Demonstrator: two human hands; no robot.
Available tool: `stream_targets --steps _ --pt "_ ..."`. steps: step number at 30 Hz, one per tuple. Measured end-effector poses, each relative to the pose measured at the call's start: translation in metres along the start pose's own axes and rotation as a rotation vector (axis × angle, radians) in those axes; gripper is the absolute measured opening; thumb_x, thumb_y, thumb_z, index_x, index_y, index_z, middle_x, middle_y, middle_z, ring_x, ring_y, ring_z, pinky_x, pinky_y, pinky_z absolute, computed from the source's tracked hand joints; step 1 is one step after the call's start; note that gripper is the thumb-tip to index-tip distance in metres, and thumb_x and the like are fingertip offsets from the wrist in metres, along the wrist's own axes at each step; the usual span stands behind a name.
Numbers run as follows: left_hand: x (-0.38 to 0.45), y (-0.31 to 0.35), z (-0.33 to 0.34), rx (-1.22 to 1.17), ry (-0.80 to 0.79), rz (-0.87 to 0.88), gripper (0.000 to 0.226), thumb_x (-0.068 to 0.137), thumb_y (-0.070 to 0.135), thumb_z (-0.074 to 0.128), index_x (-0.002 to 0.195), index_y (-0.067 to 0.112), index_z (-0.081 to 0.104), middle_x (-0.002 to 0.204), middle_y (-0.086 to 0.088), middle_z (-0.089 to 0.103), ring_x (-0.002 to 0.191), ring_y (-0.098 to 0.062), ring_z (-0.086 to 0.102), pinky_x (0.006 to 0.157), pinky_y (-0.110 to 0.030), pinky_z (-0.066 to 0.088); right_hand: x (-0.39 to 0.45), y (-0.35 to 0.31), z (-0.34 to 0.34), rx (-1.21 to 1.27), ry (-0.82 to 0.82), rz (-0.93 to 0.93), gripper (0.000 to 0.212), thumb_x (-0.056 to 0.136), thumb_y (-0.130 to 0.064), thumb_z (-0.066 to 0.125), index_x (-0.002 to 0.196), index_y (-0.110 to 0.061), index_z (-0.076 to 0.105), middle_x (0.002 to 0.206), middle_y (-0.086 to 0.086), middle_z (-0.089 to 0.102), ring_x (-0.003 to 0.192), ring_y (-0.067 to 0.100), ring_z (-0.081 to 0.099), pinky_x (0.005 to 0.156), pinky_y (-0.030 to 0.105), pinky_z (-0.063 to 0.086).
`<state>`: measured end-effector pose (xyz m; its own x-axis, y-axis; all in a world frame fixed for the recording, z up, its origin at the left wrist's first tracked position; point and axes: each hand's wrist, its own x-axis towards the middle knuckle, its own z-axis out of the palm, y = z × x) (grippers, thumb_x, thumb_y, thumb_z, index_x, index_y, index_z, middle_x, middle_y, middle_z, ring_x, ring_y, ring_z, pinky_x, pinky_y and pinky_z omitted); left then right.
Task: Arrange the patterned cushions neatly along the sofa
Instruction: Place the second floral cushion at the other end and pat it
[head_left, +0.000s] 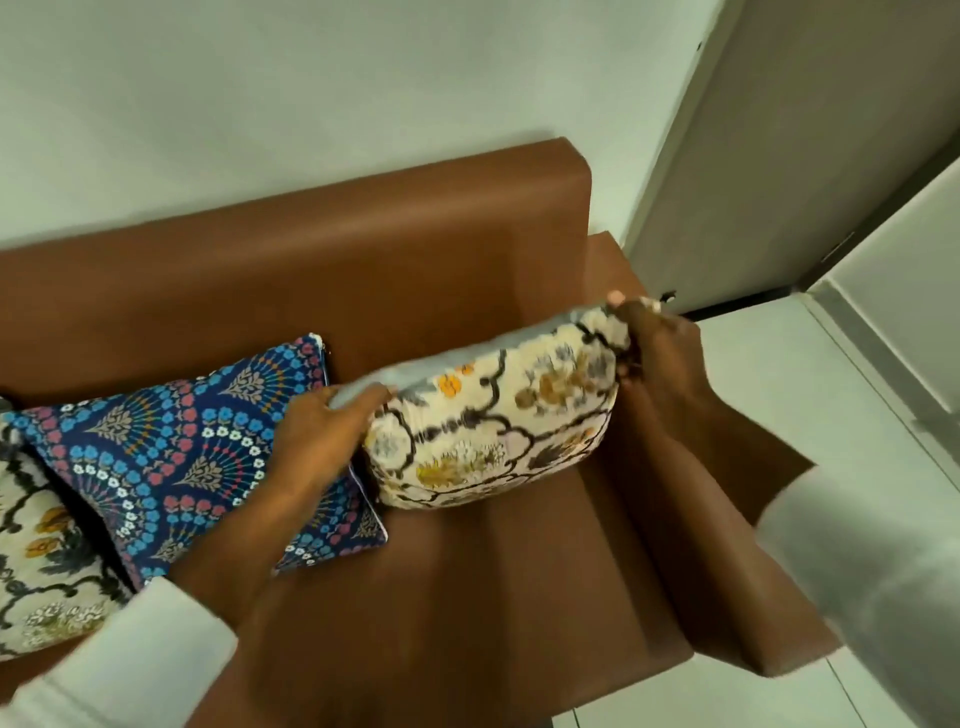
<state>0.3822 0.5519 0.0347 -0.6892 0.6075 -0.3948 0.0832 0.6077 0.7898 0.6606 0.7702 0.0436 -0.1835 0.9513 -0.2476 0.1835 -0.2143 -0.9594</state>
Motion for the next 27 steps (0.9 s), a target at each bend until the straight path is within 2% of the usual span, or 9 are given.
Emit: stream_targets --steps 3,5,7,9,11,15,18,21,27 --pt "0.045 0.015 -0.002 -0.003 0.045 0.018 0.067 0.085 0.086 0.066 0.069 0.021 0.070 0.067 0.003 0.073 0.062 -0.017 0.070 0.069 -0.034 0.053 0.051 -0.005 0.034 0.017 -0.155 0.053 0.047 0.099 -0.060 0.070 0.127 -0.023 0.069 0.088 0.003 0.077 0.077 0.020 0.072 0.065 0.032 0.054" --pt "0.069 -0.001 0.010 -0.086 0.034 0.005 0.060 0.099 0.071 0.064 0.106 0.011 0.074 0.095 -0.003 0.077 0.092 -0.025 0.079 0.080 -0.039 0.060 0.070 0.020 0.056 -0.184 -0.219 0.103 0.051 0.109 -0.054 0.060 0.144 -0.018 0.059 0.105 0.005 0.067 0.086 0.019 0.065 0.070 0.032 0.053" --pt "0.086 -0.028 0.025 -0.153 -0.027 -0.032 0.048 0.106 0.050 0.068 0.132 0.011 0.061 0.120 -0.010 0.071 0.105 -0.018 0.078 0.085 -0.033 0.062 0.070 0.068 0.073 -0.461 -0.228 0.094 0.062 0.112 -0.052 0.055 0.164 -0.019 0.046 0.149 0.015 0.054 0.129 0.033 0.061 0.106 0.047 0.055" --pt "0.095 -0.045 0.039 -0.157 -0.102 -0.103 0.062 0.101 0.056 0.070 0.143 0.013 0.053 0.132 -0.013 0.066 0.101 -0.016 0.074 0.092 -0.035 0.063 0.053 0.109 0.083 -0.526 -0.140 0.030 0.077 0.107 -0.054 0.063 0.171 -0.022 0.034 0.170 0.017 0.032 0.155 0.043 0.036 0.128 0.054 0.035" --pt "0.105 -0.053 0.049 -0.135 -0.120 -0.170 0.082 0.099 0.067 0.066 0.160 0.017 0.047 0.145 -0.011 0.064 0.128 -0.033 0.068 0.113 -0.049 0.056 0.044 0.131 0.088 -0.477 0.001 0.033 0.108 0.093 -0.072 0.069 0.175 -0.023 0.021 0.176 0.015 0.024 0.161 0.043 0.025 0.129 0.060 0.026" --pt "0.108 -0.051 0.051 -0.160 0.307 0.083 0.031 0.113 0.038 0.059 0.132 0.014 0.057 0.127 -0.010 0.065 0.121 -0.039 0.071 0.084 -0.021 0.062 0.048 0.148 0.101 -0.603 0.049 -0.093 0.104 0.093 -0.090 0.042 0.174 -0.042 0.001 0.186 -0.004 0.010 0.169 0.034 0.014 0.127 0.072 0.011" --pt "0.089 -0.061 0.072 0.218 0.476 0.584 0.051 0.113 0.034 0.053 0.159 0.013 0.042 0.171 -0.010 0.036 0.161 -0.017 0.034 0.132 -0.038 0.031 0.031 0.165 0.119 -0.859 0.020 -0.565 0.072 0.113 -0.069 0.022 0.176 -0.038 0.005 0.187 -0.008 -0.006 0.173 0.026 0.002 0.129 0.066 0.005" --pt "0.089 -0.089 0.099 0.894 0.008 1.065 0.066 0.116 0.044 0.042 0.176 0.023 0.023 0.187 -0.001 0.014 0.174 -0.023 0.012 0.135 -0.054 0.029 0.011 0.197 0.137 -1.145 -0.275 -0.951 0.068 0.117 -0.055 0.021 0.178 -0.029 0.005 0.188 0.001 -0.005 0.174 0.028 0.000 0.127 0.082 0.005" --pt "0.168 -0.093 0.069 1.139 0.034 0.954 0.089 0.104 0.085 0.029 0.178 0.038 0.011 0.188 0.001 0.004 0.173 -0.032 0.009 0.137 -0.055 0.018 0.038 0.215 0.121 -1.136 -0.167 -0.614 0.085 0.110 -0.075 0.023 0.177 -0.032 -0.007 0.186 -0.006 -0.014 0.173 0.021 -0.012 0.138 0.047 -0.006"
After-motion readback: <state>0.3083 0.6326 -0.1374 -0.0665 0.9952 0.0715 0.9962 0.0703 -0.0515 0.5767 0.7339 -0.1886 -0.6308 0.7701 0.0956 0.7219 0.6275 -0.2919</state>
